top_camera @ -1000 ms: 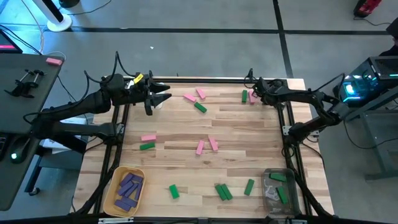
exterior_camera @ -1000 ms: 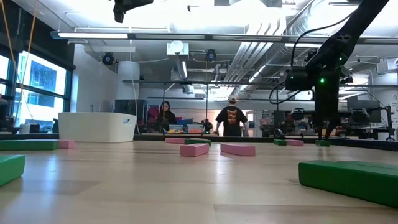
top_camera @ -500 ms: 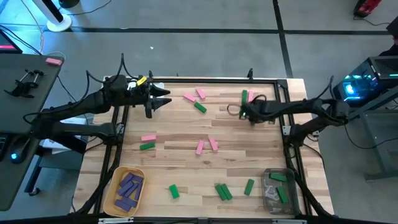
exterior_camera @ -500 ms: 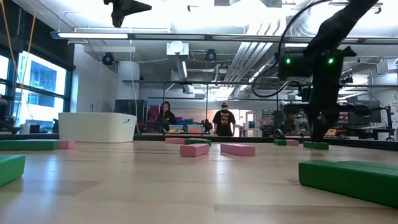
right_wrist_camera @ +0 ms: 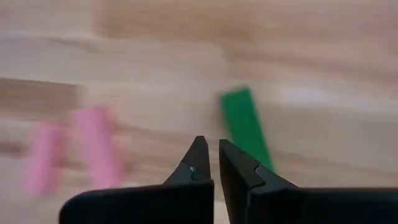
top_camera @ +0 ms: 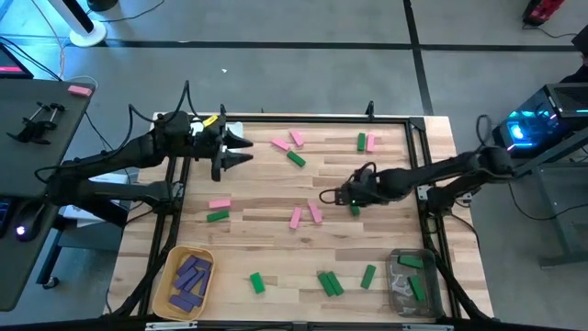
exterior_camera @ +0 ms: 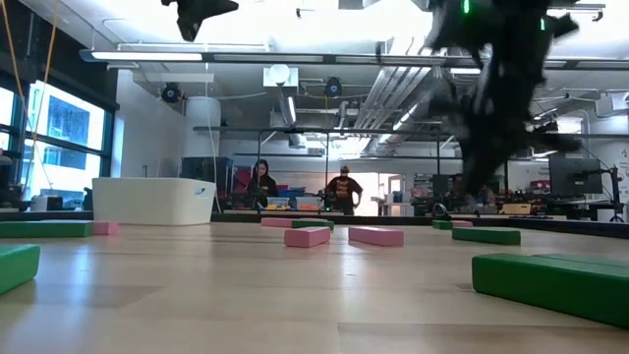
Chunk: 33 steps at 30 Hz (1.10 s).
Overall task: Sort blocks
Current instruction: Put the green block into the black bin
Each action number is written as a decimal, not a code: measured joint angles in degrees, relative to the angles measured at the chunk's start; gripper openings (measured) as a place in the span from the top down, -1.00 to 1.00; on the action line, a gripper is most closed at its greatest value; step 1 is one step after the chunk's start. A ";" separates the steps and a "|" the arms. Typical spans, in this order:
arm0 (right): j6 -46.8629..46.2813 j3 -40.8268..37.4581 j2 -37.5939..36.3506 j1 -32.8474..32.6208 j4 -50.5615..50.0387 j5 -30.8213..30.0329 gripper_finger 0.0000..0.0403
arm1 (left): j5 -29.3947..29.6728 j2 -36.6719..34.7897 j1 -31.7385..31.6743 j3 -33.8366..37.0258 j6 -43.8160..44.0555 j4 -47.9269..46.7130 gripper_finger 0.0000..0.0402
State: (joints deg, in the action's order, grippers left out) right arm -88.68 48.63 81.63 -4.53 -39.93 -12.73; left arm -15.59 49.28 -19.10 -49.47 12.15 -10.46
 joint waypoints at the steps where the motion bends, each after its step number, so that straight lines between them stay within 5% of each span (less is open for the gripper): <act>1: 2.31 1.90 -0.83 -0.50 -0.61 -0.80 1.00 | 0.03 0.00 -0.02 0.00 0.51 0.00 -0.01; 9: 21.38 12.71 -1.15 -1.11 -9.33 4.91 0.91 | 0.40 0.00 -0.02 0.00 1.24 0.17 -0.01; 16: 32.03 11.92 4.06 2.62 -12.39 7.36 0.32 | 0.83 0.00 -0.02 0.00 2.12 0.51 -0.01; 22: 32.12 11.93 10.21 7.57 -13.38 11.26 -0.12 | 0.94 0.00 -0.02 0.00 4.32 1.42 -0.01; 33: 39.65 11.92 20.63 13.19 -11.73 17.70 -0.06 | 0.98 0.00 -0.02 0.00 9.85 1.33 -0.01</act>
State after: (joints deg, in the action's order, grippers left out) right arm -49.02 60.55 102.26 8.66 -51.66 4.97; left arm -14.61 49.28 -19.11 -49.47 21.99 -9.12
